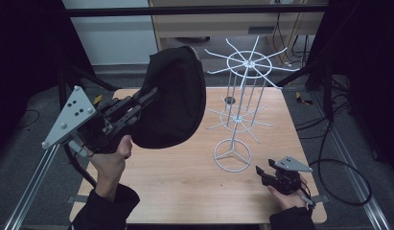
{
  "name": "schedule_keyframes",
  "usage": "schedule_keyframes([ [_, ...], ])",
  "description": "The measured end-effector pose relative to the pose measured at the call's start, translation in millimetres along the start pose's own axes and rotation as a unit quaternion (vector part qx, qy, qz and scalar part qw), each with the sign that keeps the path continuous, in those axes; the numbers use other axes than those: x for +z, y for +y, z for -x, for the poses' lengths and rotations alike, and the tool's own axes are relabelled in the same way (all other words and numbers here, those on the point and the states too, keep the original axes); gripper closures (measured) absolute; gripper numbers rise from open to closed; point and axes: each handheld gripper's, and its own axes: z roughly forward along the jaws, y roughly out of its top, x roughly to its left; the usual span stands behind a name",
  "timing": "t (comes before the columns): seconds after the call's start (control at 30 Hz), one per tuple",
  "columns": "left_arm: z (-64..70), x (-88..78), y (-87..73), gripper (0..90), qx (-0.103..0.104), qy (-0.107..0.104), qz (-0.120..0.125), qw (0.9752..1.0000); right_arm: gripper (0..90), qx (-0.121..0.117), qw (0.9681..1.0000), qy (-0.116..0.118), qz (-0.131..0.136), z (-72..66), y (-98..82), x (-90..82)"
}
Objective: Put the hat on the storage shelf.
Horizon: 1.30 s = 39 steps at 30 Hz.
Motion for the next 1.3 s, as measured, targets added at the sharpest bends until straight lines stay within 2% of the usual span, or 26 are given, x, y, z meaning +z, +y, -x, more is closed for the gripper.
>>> schedule_keyframes([
  [0.37, 5.9, 27.4, -1.0, 80.9, -0.003, -0.02, -0.009, 0.9998, 42.4, 0.002, 1.0, 0.003, -0.001, -0.6, 0.2, 0.0],
  [0.73, 4.5, 52.9, -18.1, 80.7, -0.017, -0.039, -0.031, 0.9986, 42.4, -0.003, 1.0, 0.002, -0.001, -0.6, -0.2, 0.8],
  [1.03, -6.6, 54.9, -32.3, 80.2, -0.044, -0.049, -0.042, 0.997, 42.3, -0.003, 1.0, 0.003, -0.003, -1.0, -0.2, 1.1],
  [1.3, -17.8, 51.7, -51.4, 79.4, -0.056, -0.04, -0.062, 0.9957, 42.3, 0.0, 1.0, 0.005, -0.004, -1.8, -0.1, 0.9],
])
